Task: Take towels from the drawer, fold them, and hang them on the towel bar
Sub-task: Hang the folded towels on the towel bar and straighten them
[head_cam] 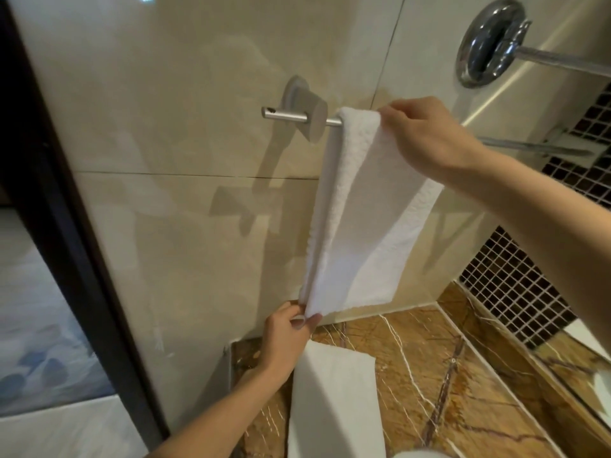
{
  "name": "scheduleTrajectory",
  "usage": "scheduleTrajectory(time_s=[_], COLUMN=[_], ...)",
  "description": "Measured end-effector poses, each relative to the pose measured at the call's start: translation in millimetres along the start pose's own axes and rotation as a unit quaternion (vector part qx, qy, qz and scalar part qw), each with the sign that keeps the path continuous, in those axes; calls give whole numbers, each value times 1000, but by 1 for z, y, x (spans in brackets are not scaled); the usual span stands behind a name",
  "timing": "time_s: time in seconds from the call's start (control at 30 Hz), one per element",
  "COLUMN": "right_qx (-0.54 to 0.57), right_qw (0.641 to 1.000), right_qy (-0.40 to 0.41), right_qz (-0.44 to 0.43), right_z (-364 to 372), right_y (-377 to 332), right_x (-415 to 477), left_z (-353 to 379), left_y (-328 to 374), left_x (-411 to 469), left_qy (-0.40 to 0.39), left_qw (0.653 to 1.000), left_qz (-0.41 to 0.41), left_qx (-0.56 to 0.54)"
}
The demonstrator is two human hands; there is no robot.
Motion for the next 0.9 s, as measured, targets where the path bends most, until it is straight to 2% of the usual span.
scheduleTrajectory(time_s=[0.13,0.2,0.43,0.57,0.73,0.9], right_qx=[-71,-71,-73,-69,-56,-67], right_qw=[990,988,983,988,991,990], right_qy=[54,55,99,64,35,31], right_qz=[-107,-122,-136,-121,-118,-118], right_z=[-8,-6,-3,-5,-11,-9], right_y=[-18,-22,-18,-16,-15,-11], right_x=[-4,-6,-14,-8,-4,-6], left_z=[1,1,-1,-6,-11,-4], left_y=[-3,-5,-8,-9,-9,-1], left_x=[1,1,-1,0,-1,-3], left_qy=[-7,-9,-11,7,21,-18], left_qw=[1000,1000,1000,1000,995,995], left_qz=[-2,-12,-26,-30,-66,-70], left_qx=[-4,0,0,-7,-75,-70])
Point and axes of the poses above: each hand's wrist, its own x-axis towards the middle knuckle, its own z-axis out of the palm, y = z × x, the point moved 7 cm from there along x, towards the middle knuckle, and after that the axes turned 5 degrees about -z, right-handed, at the moved point
